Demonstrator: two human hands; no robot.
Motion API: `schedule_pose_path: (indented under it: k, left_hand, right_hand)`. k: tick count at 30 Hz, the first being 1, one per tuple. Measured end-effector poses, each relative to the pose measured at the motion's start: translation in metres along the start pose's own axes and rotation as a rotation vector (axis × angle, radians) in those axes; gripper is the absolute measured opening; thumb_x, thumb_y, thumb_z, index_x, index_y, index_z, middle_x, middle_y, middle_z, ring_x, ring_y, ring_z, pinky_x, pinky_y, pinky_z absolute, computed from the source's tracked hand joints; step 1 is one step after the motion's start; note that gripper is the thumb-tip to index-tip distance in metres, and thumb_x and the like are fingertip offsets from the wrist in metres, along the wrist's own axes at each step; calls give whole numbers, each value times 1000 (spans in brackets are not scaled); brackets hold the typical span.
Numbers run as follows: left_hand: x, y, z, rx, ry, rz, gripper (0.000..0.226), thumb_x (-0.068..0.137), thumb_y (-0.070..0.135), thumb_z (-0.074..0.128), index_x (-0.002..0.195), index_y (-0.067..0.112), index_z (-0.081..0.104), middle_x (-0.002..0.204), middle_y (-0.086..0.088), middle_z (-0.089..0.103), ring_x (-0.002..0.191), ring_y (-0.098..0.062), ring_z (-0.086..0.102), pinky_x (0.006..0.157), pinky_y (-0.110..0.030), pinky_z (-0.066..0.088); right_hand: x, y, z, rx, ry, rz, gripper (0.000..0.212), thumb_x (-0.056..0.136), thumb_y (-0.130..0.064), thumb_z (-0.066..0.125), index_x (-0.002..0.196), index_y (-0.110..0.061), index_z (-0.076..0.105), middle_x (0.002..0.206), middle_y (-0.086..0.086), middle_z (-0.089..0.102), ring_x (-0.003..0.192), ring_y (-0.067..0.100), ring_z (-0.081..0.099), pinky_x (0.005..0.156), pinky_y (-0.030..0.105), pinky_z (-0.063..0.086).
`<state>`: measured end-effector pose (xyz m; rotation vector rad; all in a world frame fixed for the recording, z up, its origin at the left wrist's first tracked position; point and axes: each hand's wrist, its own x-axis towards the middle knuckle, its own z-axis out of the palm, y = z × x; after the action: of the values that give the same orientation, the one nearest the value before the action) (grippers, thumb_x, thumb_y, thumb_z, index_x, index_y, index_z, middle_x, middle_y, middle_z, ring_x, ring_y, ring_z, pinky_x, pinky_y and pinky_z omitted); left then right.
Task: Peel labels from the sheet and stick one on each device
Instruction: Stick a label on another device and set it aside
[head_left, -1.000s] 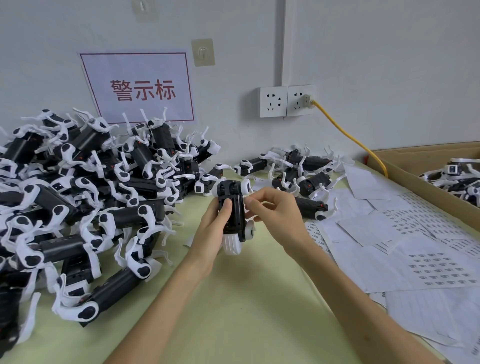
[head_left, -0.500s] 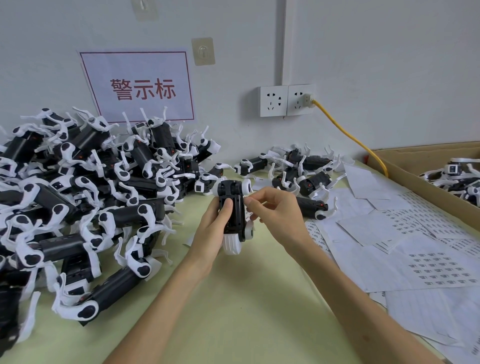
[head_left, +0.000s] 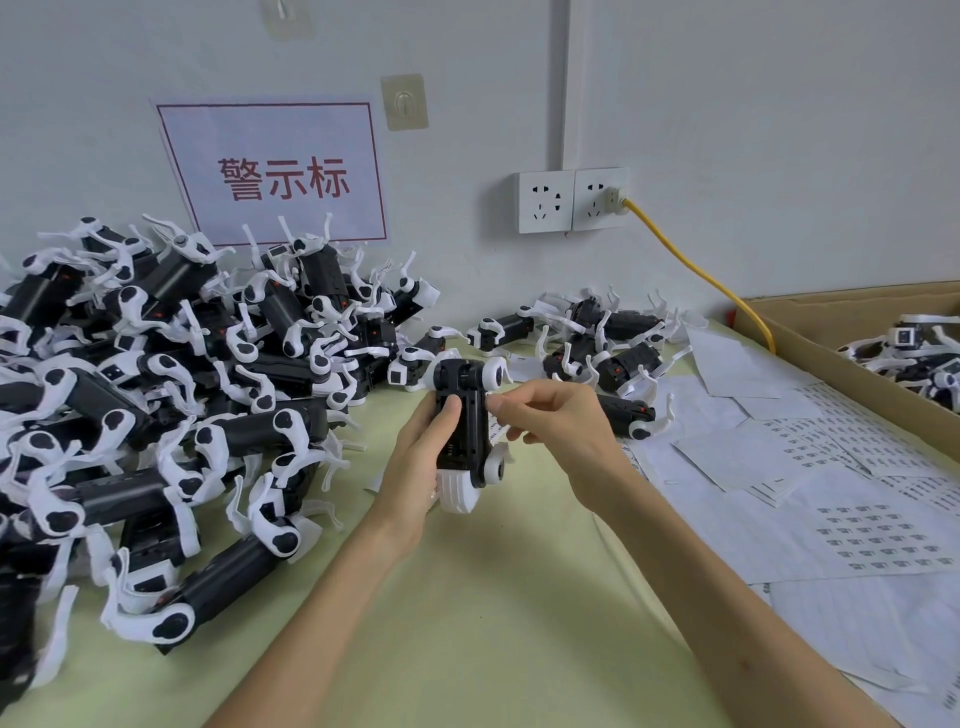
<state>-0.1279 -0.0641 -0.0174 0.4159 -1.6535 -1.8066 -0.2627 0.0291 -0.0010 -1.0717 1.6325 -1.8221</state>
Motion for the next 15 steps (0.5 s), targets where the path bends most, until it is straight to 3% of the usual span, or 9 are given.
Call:
schedule_pose_path:
  k: [2,4,6,10,13,15]
  left_hand:
    - [0,0,0,-27,-15,-7,43,95,53,52,124,26,69,109,-8,68,102,-24,64,89,-40,49]
    - [0,1,1,-97,-31,-53,47,93,57,55,123,25,72,109,-5,70,101,-19,66,85,-34,54]
    - [-1,2,2,-201,-41,-124,45,90,58,60,116,26,77,108,-2,72,99,-16,68,78,-29,56]
    - [0,3,2,-345,-82,-161,41,94,50,51,106,25,81,106,-1,74,94,-17,69,79,-32,54]
    - [0,5,2,-394,-90,-175,39,95,47,50,99,25,82,97,0,75,85,-17,73,72,-32,59]
    - [0,5,2,-383,-94,-175,37,94,47,52,99,25,82,94,0,74,83,-17,72,70,-33,60]
  right_hand:
    - [1,0,-2,22,-15,48,35,80,-26,86,54,-21,62,65,-3,67,61,10,61,64,19,47]
    - [1,1,0,80,-43,77,35,82,-27,84,60,-16,58,68,1,65,62,12,60,68,24,46]
    - [0,1,3,150,-90,79,31,87,-23,79,65,-13,59,70,3,64,62,13,58,67,22,45]
    - [-3,3,11,240,-147,103,19,96,-21,68,80,-12,64,79,4,63,65,13,54,56,15,42]
    - [-4,4,12,289,-185,118,16,96,-23,69,91,-9,65,83,5,63,70,18,53,63,27,44]
    - [-4,4,12,263,-197,81,21,88,-27,74,82,-11,62,82,9,60,68,20,52,63,30,45]
